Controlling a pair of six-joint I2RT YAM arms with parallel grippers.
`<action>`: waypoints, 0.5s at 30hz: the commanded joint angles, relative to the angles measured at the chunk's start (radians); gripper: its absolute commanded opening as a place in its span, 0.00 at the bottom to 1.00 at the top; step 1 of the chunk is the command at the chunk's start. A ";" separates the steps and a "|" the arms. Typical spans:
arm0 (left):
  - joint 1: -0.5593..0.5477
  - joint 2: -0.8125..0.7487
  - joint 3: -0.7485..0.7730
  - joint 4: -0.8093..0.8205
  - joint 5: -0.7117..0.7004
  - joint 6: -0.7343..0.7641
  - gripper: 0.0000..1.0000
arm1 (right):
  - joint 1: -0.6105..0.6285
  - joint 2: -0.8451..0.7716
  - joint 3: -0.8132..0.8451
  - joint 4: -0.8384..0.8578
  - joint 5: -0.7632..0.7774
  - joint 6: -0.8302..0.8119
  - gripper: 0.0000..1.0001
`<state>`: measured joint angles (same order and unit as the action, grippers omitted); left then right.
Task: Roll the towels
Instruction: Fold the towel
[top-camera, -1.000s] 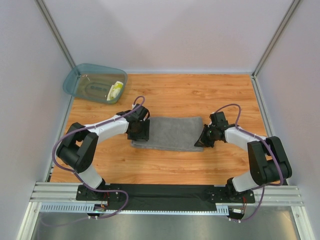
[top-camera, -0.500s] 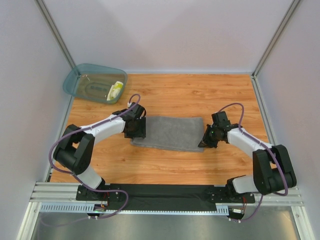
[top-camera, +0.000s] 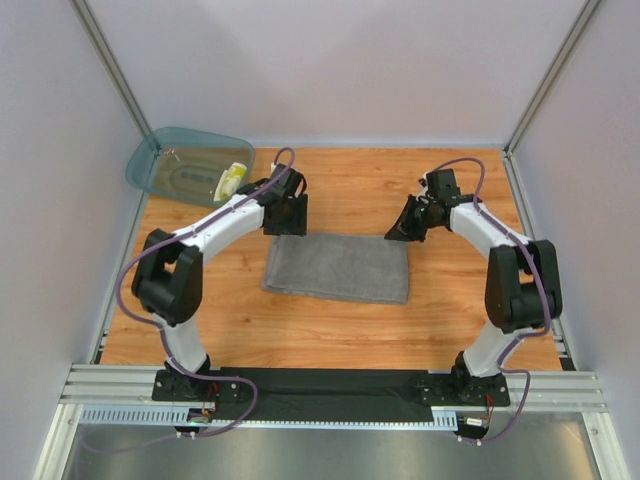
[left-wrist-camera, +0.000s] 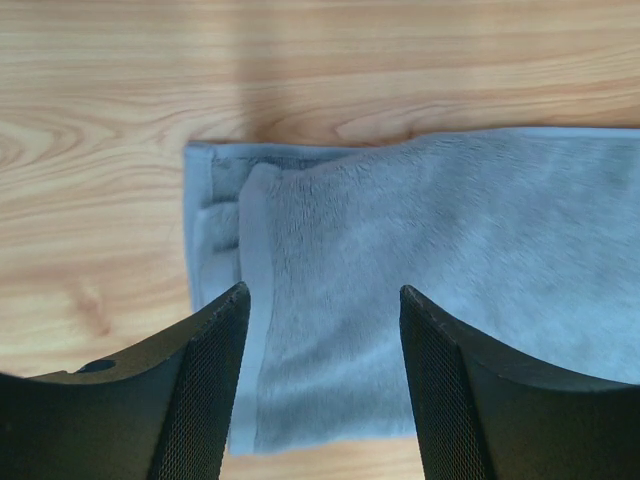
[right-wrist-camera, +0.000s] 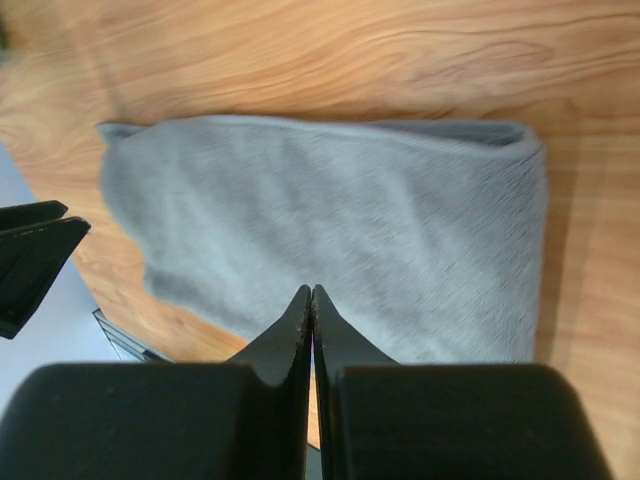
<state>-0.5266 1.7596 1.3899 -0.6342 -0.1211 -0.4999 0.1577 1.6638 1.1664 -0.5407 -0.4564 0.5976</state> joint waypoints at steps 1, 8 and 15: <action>0.017 0.133 0.037 -0.006 0.015 0.027 0.68 | -0.035 0.143 0.022 0.038 -0.048 -0.004 0.00; 0.117 0.189 -0.095 0.080 0.018 -0.023 0.67 | -0.113 0.272 -0.048 0.036 0.048 -0.024 0.00; 0.163 0.158 -0.183 0.108 -0.009 -0.028 0.67 | -0.141 0.272 -0.036 0.018 0.061 -0.042 0.02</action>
<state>-0.4103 1.8942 1.2667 -0.4702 -0.0174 -0.5495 0.0441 1.9182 1.1366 -0.5060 -0.5205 0.6010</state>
